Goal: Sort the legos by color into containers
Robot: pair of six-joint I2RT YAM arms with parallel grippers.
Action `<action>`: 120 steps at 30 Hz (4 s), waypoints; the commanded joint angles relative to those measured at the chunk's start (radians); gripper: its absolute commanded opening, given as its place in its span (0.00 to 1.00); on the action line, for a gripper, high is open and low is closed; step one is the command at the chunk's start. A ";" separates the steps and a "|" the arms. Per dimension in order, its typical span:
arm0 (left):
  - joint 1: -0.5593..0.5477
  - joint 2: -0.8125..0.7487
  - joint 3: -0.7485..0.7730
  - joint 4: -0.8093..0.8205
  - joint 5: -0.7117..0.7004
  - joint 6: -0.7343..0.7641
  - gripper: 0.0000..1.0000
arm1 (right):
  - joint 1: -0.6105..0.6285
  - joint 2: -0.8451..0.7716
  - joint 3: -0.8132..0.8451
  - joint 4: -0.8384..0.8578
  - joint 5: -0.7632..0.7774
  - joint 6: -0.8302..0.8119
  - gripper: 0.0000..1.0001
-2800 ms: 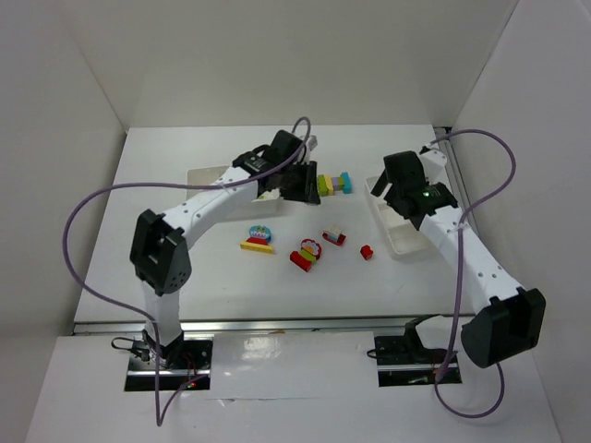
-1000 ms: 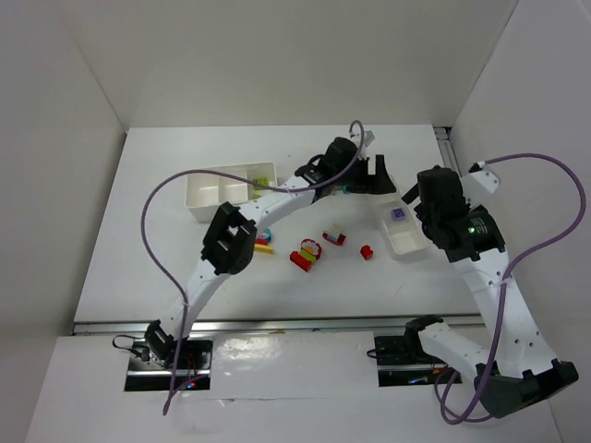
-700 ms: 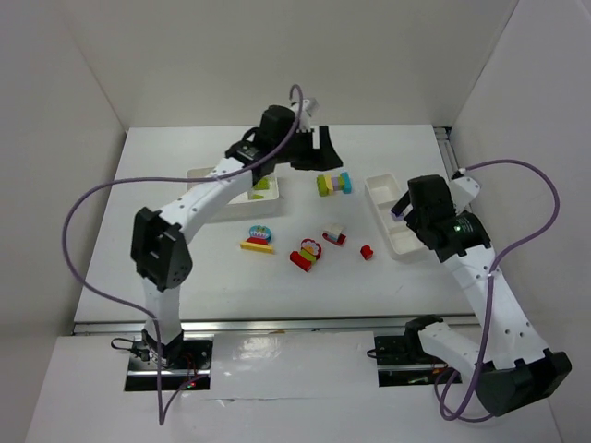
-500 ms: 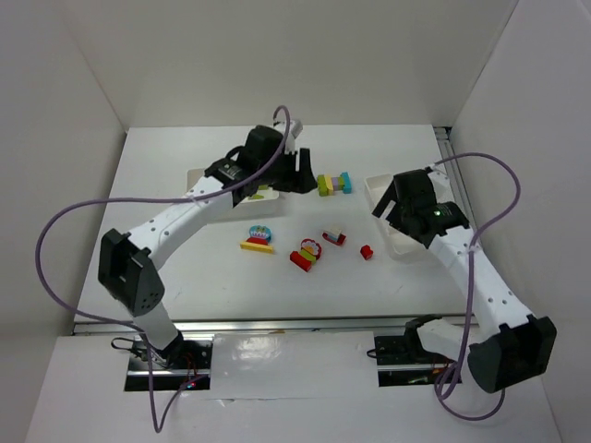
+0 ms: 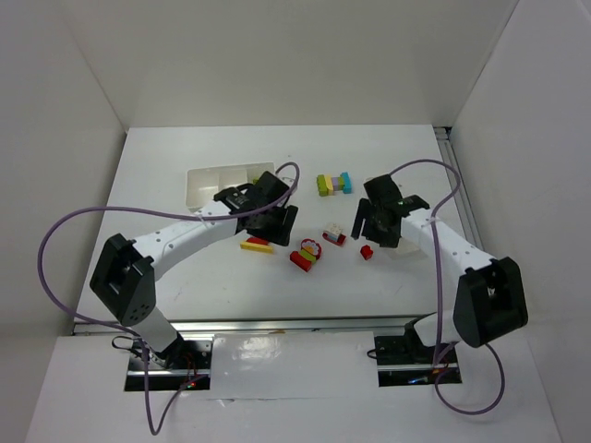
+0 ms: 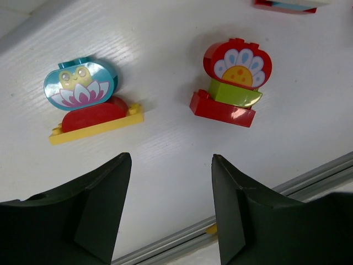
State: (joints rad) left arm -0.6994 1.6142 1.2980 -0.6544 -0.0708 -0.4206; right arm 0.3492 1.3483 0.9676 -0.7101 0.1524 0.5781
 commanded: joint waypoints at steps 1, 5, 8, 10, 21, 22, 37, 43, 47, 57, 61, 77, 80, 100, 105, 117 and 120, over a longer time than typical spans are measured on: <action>0.003 -0.030 0.061 0.004 -0.004 0.013 0.70 | 0.008 0.037 0.000 0.021 -0.001 -0.049 0.76; 0.031 -0.008 0.089 -0.007 0.017 0.023 0.70 | 0.008 0.072 -0.021 0.046 -0.010 -0.084 0.76; 0.040 0.003 0.099 -0.007 0.028 0.032 0.70 | 0.008 0.095 -0.043 0.070 -0.020 -0.110 0.74; 0.040 0.013 0.109 -0.007 0.028 0.032 0.70 | 0.008 0.106 -0.070 0.093 -0.033 -0.121 0.71; 0.078 0.032 0.161 -0.016 -0.009 -0.003 0.70 | 0.008 0.193 -0.090 0.201 0.006 -0.144 0.64; 0.090 0.032 0.161 -0.016 0.003 -0.003 0.70 | 0.008 0.193 -0.081 0.201 0.018 -0.144 0.64; 0.418 -0.040 0.262 -0.036 0.020 -0.080 0.71 | 0.008 0.077 -0.022 0.152 0.038 -0.118 0.25; 0.636 0.030 0.274 -0.080 -0.073 -0.164 0.76 | 0.083 -0.029 0.120 0.162 -0.030 -0.095 0.25; 0.779 0.117 0.253 0.016 0.021 -0.205 0.74 | 0.105 0.073 0.294 0.140 -0.054 -0.095 0.25; 0.822 0.466 0.564 0.050 0.126 -0.201 0.81 | 0.151 0.143 0.358 0.139 -0.045 -0.107 0.25; 0.822 0.468 0.508 0.101 0.190 -0.210 0.81 | 0.160 0.143 0.347 0.130 -0.024 -0.096 0.25; 0.724 0.064 0.035 0.070 0.168 -0.188 0.76 | 0.212 0.319 0.537 0.179 -0.164 -0.181 0.25; 0.724 0.027 0.075 0.019 0.100 -0.188 0.83 | 0.263 0.419 0.653 0.190 -0.183 -0.233 0.25; 0.709 -0.134 0.211 -0.067 0.077 -0.159 0.91 | 0.418 0.773 1.088 0.147 -0.152 -0.319 0.87; 0.646 -0.134 0.234 -0.067 0.056 -0.129 0.91 | 0.338 0.502 0.745 0.254 0.011 -0.212 0.64; 0.363 0.022 0.385 -0.025 0.193 -0.072 0.89 | 0.168 0.176 0.208 0.079 0.014 -0.001 0.82; 0.337 0.042 0.422 -0.025 0.233 -0.046 0.89 | 0.168 0.239 0.249 0.016 0.024 -0.154 0.82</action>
State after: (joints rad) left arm -0.3588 1.6363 1.6680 -0.6884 0.1032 -0.5171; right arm 0.5083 1.5555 1.1851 -0.6384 0.1875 0.5323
